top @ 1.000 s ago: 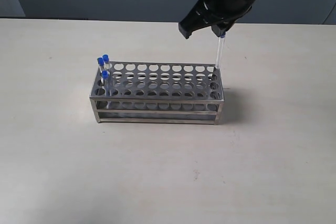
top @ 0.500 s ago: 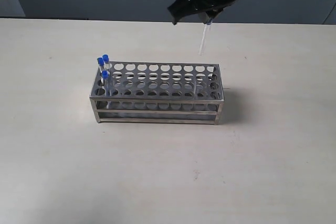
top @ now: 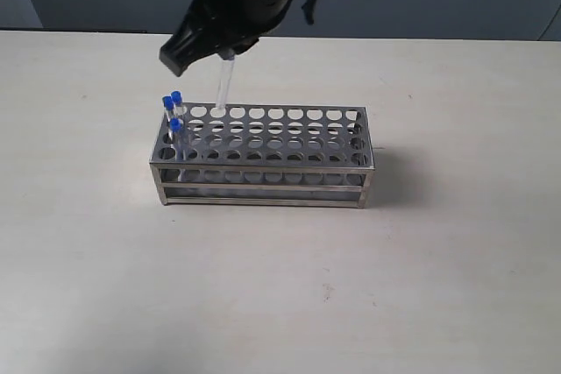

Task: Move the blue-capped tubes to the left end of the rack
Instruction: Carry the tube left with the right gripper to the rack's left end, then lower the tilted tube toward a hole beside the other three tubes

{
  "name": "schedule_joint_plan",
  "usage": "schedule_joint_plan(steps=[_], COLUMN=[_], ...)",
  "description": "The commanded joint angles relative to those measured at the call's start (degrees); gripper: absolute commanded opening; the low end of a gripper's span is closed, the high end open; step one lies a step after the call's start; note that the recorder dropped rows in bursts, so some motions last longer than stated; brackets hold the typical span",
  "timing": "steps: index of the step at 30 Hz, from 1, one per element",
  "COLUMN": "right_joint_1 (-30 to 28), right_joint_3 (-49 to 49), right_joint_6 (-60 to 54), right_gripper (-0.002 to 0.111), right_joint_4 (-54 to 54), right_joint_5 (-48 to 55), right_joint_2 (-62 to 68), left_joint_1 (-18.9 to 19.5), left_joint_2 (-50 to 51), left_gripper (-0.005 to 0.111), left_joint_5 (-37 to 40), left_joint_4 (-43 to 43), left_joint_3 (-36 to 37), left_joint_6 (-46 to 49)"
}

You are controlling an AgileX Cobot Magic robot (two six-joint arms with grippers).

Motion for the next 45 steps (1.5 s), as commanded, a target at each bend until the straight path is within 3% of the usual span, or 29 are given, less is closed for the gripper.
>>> schedule_joint_plan(steps=[1, 20, 45], right_joint_1=[2.4, 3.6, 3.6], right_joint_3=[-4.1, -18.2, -18.3], right_joint_6=[-1.1, -5.9, -7.7], right_gripper=[0.0, 0.0, 0.0], right_joint_4=[0.5, 6.7, 11.7], right_joint_5=[2.7, 11.3, 9.1], right_joint_2=[1.6, 14.0, 19.6], left_joint_1=[-0.3, -0.3, -0.3], left_joint_2=[0.3, 0.3, 0.3], left_gripper=[0.001, 0.001, 0.001], left_joint_5=[-0.3, -0.3, -0.3], left_joint_4=[0.1, 0.1, 0.1], left_joint_3=[-0.3, -0.3, -0.3], left_joint_6=[-0.1, -0.1, -0.1])
